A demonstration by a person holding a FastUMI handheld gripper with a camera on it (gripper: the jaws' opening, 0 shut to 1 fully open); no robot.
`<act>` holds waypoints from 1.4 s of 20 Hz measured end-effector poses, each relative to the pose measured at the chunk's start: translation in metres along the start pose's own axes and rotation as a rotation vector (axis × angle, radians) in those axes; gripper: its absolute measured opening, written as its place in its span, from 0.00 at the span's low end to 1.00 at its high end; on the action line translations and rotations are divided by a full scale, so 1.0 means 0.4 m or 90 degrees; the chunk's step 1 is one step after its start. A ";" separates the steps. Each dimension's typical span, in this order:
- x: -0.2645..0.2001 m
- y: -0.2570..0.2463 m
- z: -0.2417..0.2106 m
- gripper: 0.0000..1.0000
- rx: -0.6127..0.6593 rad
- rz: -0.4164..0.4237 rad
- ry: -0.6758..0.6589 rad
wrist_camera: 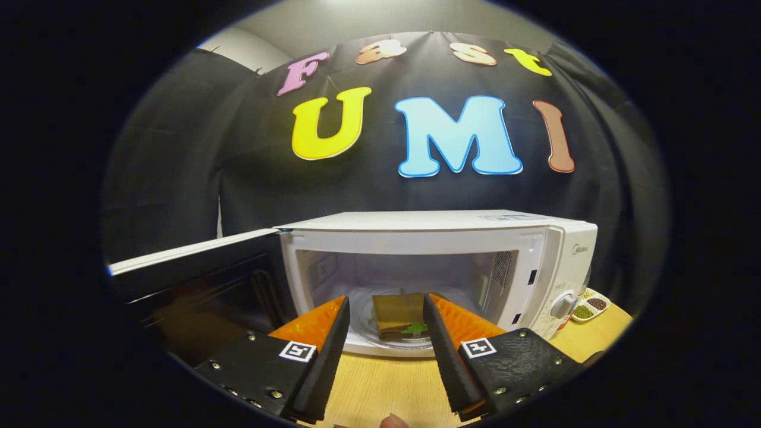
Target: Open the microwave, put the food inside, and close the microwave door.
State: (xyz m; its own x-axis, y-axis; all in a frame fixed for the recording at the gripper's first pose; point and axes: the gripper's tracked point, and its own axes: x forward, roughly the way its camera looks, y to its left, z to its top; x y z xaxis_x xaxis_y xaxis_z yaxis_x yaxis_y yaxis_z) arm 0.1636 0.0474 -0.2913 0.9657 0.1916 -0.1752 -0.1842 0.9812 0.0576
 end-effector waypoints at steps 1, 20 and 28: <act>-0.037 0.016 0.001 0.74 0.002 0.015 0.001; -0.621 0.411 0.040 0.72 -0.041 0.310 -0.044; -0.608 0.627 -0.043 0.72 -0.057 0.384 -0.019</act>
State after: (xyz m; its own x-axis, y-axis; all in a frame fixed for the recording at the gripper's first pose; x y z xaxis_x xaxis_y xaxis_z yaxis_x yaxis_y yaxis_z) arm -0.1207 0.2474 -0.2510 0.6910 0.7145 -0.1091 -0.7135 0.6985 0.0551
